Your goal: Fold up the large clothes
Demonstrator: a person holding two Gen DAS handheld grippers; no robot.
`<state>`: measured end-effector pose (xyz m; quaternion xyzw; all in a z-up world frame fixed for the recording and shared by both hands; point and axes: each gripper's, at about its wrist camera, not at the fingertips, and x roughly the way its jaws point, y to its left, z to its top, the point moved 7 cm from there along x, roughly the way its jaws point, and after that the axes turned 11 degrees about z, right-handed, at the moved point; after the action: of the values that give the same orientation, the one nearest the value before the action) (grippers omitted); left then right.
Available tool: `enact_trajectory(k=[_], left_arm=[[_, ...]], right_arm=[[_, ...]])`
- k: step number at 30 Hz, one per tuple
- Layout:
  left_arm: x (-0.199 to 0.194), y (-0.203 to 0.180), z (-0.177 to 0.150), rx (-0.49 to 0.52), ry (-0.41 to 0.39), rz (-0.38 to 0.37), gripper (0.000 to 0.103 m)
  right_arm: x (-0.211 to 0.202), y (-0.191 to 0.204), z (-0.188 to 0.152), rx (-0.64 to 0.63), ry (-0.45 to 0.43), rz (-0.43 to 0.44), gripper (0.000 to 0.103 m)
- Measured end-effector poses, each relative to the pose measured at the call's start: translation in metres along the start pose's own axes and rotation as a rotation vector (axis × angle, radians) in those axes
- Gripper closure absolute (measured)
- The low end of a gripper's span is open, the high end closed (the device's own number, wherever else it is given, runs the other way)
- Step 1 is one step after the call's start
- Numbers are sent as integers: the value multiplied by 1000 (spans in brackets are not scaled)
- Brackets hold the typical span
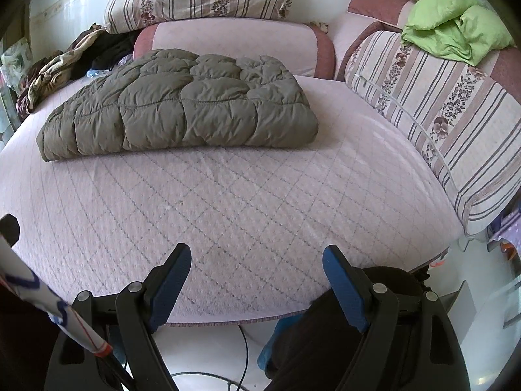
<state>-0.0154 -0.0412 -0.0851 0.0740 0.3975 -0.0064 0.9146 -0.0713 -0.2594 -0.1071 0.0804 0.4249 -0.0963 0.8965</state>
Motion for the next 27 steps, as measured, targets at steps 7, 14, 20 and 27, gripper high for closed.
enact_trajectory(k=[7, 14, 20, 27], left_arm=[[0, -4, -1, -2, 10, -25, 6], [1, 0, 0, -14, 10, -29, 6], [2, 16, 13, -26, -51, 58, 6], [9, 28, 17, -52, -44, 75, 6]], right_arm=[[-2, 0, 1, 4, -8, -3, 17], [-3, 1, 1, -5, -8, -9, 17], [-5, 2, 2, -14, -18, -9, 17], [-5, 10, 5, -36, -17, 29, 17]])
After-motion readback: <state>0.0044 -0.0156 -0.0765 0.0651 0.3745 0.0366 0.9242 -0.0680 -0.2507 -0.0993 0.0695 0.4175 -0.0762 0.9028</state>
